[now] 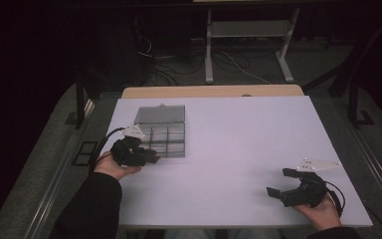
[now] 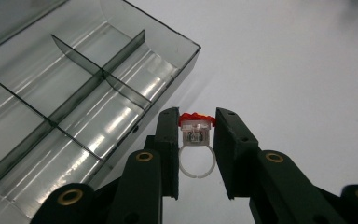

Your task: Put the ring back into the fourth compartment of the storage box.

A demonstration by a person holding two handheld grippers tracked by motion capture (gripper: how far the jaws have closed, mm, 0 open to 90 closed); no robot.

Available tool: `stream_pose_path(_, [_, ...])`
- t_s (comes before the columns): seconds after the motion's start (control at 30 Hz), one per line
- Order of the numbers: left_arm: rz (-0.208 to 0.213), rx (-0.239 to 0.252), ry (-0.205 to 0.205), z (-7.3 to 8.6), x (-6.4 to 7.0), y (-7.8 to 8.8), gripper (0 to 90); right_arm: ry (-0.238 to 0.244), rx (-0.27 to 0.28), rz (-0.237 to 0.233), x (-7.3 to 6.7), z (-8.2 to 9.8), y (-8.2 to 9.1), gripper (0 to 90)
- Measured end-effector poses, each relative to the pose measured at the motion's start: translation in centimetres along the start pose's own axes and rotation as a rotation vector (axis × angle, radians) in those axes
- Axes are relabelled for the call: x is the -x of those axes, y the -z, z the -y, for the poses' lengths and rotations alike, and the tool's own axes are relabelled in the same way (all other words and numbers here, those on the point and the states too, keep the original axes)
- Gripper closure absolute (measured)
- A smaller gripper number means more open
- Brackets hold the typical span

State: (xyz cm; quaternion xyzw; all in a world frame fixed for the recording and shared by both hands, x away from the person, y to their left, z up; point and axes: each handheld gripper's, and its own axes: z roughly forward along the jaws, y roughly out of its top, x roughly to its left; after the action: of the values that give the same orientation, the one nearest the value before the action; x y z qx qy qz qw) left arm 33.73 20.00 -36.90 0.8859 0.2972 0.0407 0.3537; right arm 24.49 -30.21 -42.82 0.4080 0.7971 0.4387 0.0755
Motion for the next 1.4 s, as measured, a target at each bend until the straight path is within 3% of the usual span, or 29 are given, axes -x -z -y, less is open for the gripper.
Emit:
stream_pose_path(0.13, [-0.005, -0.002, -0.015, -0.4, -0.1, 0.3, 70.1, 0.000, 0.001, 0.000, 0.0, 0.0, 0.0, 0.1])
stream_pose_path(0.37, [-0.019, 0.018, -0.005, -0.8, -0.6, 1.1, 70.0, 0.000, 0.001, -0.001, 0.0, 0.0, 0.0, 0.1])
stream_pose_path(0.97, [-0.063, 0.088, 0.057, -0.9, -2.8, 2.7, 69.9, 0.002, -0.002, 0.002, 0.0, 0.0, 0.0, 0.0])
stream_pose_path(1.2, [-0.097, 0.129, 0.080, -1.1, -3.8, 3.5, 70.0, 0.001, -0.004, 0.002, 0.0, 0.0, 0.0, 0.0])
stream_pose_path(1.4, [-0.121, 0.134, 0.097, -1.5, -4.6, 3.8, 70.0, 0.003, -0.006, 0.001, 0.0, 0.0, -0.1, 0.1])
